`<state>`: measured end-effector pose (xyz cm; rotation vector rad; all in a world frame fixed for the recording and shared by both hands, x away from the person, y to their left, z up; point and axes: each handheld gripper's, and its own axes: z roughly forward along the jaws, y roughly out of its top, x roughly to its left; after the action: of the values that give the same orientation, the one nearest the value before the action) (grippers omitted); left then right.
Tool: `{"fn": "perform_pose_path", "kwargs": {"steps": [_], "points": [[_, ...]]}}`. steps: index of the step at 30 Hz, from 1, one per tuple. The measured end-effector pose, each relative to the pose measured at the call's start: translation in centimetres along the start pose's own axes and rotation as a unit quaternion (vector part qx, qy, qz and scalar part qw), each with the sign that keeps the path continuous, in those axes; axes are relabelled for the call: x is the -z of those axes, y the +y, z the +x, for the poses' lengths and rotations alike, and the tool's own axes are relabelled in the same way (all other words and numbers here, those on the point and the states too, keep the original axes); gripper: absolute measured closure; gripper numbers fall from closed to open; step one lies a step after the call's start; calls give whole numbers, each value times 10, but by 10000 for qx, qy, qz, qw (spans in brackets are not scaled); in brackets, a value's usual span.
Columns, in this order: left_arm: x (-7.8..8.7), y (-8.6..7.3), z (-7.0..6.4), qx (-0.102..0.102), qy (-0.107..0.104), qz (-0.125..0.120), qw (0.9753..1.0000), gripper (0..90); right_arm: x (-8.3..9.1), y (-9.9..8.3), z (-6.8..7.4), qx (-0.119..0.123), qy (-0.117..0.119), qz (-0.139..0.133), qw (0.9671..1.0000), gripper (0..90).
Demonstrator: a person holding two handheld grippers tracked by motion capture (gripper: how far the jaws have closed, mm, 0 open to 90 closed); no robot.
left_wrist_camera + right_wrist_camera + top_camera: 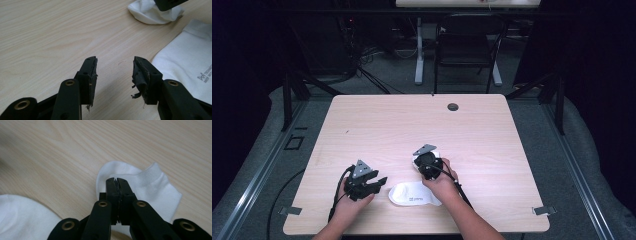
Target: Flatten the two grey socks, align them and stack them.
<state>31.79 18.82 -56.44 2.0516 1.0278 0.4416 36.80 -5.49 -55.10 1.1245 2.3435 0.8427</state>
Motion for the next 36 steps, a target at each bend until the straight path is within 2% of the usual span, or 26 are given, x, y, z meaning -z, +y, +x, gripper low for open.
{"fn": "perform_pose_path", "kwargs": {"steps": [3, 6, 8, 11, 12, 15, 16, 17, 22, 25, 26, 27, 29, 32, 36], "points": [[-1, 1, -1, 36, -21, -17, 10000, 541, 8, 0, -2, -71, 90, -154, 9998, 894], [-5, 6, -4, -19, -57, -21, 10000, 567, 17, 0, -3, -63, 150, -334, 9993, 895], [-6, 9, -5, -30, -103, -23, 9999, 567, 19, 1, -3, -32, 149, -346, 9993, 895], [-9, 15, -8, 16, -145, -50, 9999, 566, 26, 3, -3, -120, 289, -561, 9979, 895], [-11, 20, -10, -58, -116, -11, 9999, 566, 26, 3, -4, -99, 300, -611, 9976, 896], [-17, 28, -10, -78, -66, 3, 9999, 560, 29, 2, -3, -113, 355, -687, 9969, 895], [-25, 34, -10, -29, -66, -19, 10000, 551, 31, 2, -3, -104, 363, -699, 9968, 896], [-25, 34, -10, -29, -66, -19, 10000, 548, 31, 2, -3, -104, 363, -699, 9968, 896], [-45, 48, -15, -51, -59, -13, 10000, 548, 34, 1, -1, 76, 322, -759, 9966, 895], [-53, 53, -17, -76, -19, -14, 10000, 554, 33, 0, -1, 69, 318, -778, 9964, 895], [-56, 55, -18, -82, -77, -15, 9999, 554, 33, -1, -1, 71, 317, -780, 9964, 895], [-61, 58, -20, -169, -74, 7, 9998, 567, 33, -1, -2, 29, 318, -801, 9963, 895], [-63, 59, -21, -203, -47, 28, 9998, 577, 33, -2, -3, 64, 321, -789, 9963, 895], [-71, 58, -22, -96, -40, 140, 9998, 582, 33, -3, -3, 1, 310, -846, 9959, 895], [-77, 56, -23, -158, -19, 247, 9996, 600, 35, -3, -5, 6, 302, -849, 9959, 895]]}}
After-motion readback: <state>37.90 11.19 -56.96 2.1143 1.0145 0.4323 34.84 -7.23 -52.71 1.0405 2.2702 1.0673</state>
